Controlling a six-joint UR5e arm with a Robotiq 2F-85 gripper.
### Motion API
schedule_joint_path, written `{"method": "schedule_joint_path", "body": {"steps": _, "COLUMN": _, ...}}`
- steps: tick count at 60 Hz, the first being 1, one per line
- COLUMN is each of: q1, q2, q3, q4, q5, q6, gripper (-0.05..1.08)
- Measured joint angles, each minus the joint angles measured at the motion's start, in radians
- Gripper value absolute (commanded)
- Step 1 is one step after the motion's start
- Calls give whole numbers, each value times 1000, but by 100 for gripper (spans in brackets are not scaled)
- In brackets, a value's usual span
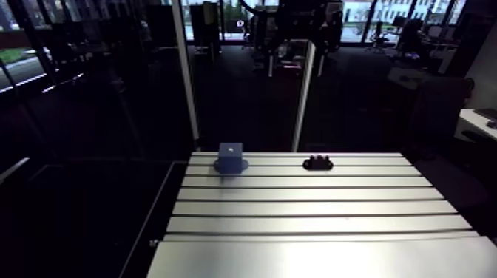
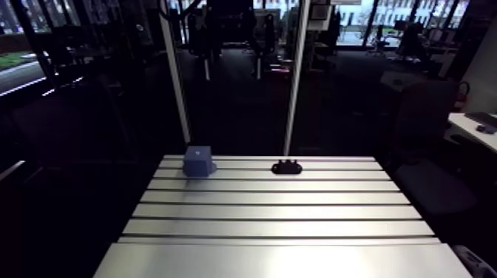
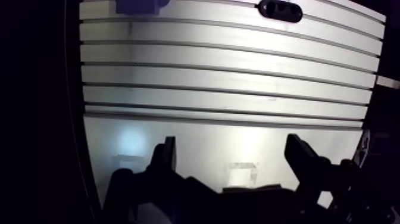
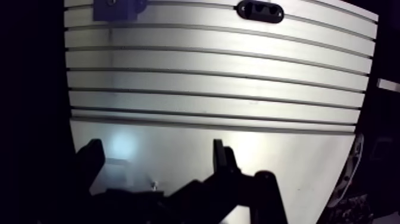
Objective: Pick up the M10 bolt and insert it into the hex recess until seated.
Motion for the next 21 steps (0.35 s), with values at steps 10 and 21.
{"method": "schedule_joint_path", "body": {"steps": 10, "q1": 0, "q2": 0, "q3": 6, "q4": 0, "q5": 1, "q6": 0, "gripper": 1}}
{"method": "schedule_joint_path", "body": {"steps": 21, "q1": -3, "q2": 0, "q3": 8, "q4": 0, "q5": 2, "q6": 0, "gripper": 1}}
